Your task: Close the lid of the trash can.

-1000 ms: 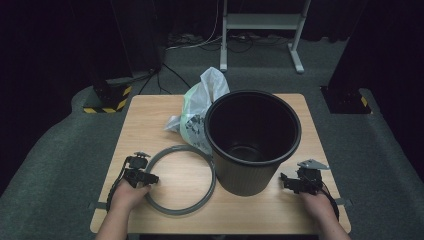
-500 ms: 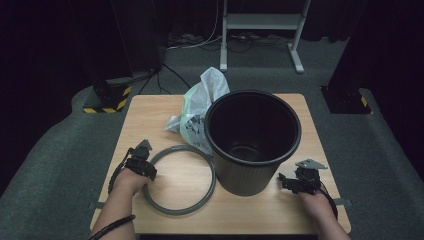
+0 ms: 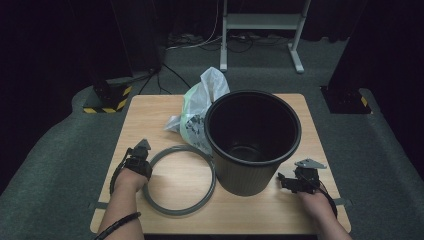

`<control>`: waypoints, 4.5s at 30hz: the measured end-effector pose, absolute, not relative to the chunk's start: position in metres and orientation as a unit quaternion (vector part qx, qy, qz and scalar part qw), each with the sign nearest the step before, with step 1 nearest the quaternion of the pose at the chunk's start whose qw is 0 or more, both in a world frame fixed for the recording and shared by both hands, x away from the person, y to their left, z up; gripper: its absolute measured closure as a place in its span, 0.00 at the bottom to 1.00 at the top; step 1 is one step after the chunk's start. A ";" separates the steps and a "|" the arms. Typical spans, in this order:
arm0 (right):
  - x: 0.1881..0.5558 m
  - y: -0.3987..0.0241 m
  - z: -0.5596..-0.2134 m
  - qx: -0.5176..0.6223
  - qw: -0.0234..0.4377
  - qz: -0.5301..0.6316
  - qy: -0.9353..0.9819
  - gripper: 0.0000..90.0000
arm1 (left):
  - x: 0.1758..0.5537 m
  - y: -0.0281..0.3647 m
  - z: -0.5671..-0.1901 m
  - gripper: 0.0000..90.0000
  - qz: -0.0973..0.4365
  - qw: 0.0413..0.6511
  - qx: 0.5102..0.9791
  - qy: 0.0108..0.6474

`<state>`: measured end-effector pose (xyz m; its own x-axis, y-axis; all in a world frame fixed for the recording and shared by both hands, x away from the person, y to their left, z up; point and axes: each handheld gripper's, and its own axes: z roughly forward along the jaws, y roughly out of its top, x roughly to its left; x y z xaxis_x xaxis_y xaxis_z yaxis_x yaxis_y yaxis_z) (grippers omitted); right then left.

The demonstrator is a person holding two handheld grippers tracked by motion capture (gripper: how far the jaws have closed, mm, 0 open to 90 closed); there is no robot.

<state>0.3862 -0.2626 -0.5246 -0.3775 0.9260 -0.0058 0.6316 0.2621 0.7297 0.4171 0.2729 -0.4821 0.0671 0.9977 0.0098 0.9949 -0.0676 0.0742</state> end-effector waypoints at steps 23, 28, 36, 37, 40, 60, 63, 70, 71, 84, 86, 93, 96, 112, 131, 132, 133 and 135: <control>0.386 -0.260 -0.525 0.508 0.224 0.327 0.764 0.15 | 0.420 0.279 -0.482 0.87 0.014 0.038 0.739 0.672; 0.385 -0.260 -0.525 0.507 0.223 0.328 0.766 0.15 | 0.415 0.292 -0.483 0.88 -0.028 0.089 0.720 0.688; 0.385 -0.261 -0.525 0.504 0.220 0.330 0.767 0.16 | 0.403 0.306 -0.483 0.88 -0.071 0.131 0.713 0.685; 0.385 -0.261 -0.525 0.504 0.220 0.330 0.767 0.16 | 0.401 0.307 -0.481 0.88 -0.063 0.130 0.715 0.685; 0.385 -0.261 -0.525 0.504 0.220 0.330 0.767 0.16 | 0.395 0.311 -0.475 0.88 -0.055 0.120 0.726 0.675; 0.386 -0.261 -0.525 0.501 0.220 0.332 0.768 0.16 | 0.394 0.319 -0.398 0.88 -0.027 0.111 0.729 0.674; 0.386 -0.261 -0.525 0.500 0.220 0.332 0.769 0.16 | 0.397 0.320 -0.389 0.88 -0.025 0.110 0.729 0.675; 0.386 -0.261 -0.525 0.501 0.219 0.332 0.769 0.16 | 0.405 0.324 -0.374 0.88 -0.028 0.118 0.722 0.681; 0.386 -0.261 -0.525 0.501 0.219 0.332 0.769 0.16 | 0.406 0.324 -0.373 0.88 -0.027 0.118 0.721 0.682; 0.386 -0.260 -0.524 0.502 0.219 0.330 0.769 0.16 | 0.419 0.319 -0.342 0.88 -0.029 0.115 0.729 0.674; 0.385 -0.260 -0.524 0.503 0.220 0.330 0.768 0.16 | 0.419 0.317 -0.337 0.88 -0.026 0.120 0.731 0.671; 0.385 -0.260 -0.525 0.498 0.220 0.331 0.771 0.16 | 0.418 0.320 -0.315 0.88 -0.014 0.126 0.727 0.675; 0.385 -0.260 -0.525 0.498 0.220 0.331 0.771 0.16 | 0.418 0.322 -0.306 0.88 -0.013 0.130 0.725 0.676; 0.385 -0.260 -0.525 0.497 0.220 0.331 0.771 0.16 | 0.407 0.337 -0.264 0.88 0.001 0.142 0.717 0.682; 0.385 -0.260 -0.525 0.496 0.220 0.331 0.772 0.16 | 0.403 0.331 -0.218 0.88 0.025 0.164 0.719 0.675; 0.385 -0.260 -0.525 0.497 0.220 0.331 0.772 0.16 | 0.404 0.329 -0.217 0.88 0.024 0.167 0.719 0.674; 0.385 -0.260 -0.525 0.496 0.220 0.331 0.772 0.16 | 0.405 0.327 -0.215 0.88 0.023 0.168 0.723 0.670; 0.385 -0.260 -0.525 0.497 0.220 0.331 0.772 0.16 | 0.407 0.321 -0.212 0.88 0.025 0.171 0.723 0.668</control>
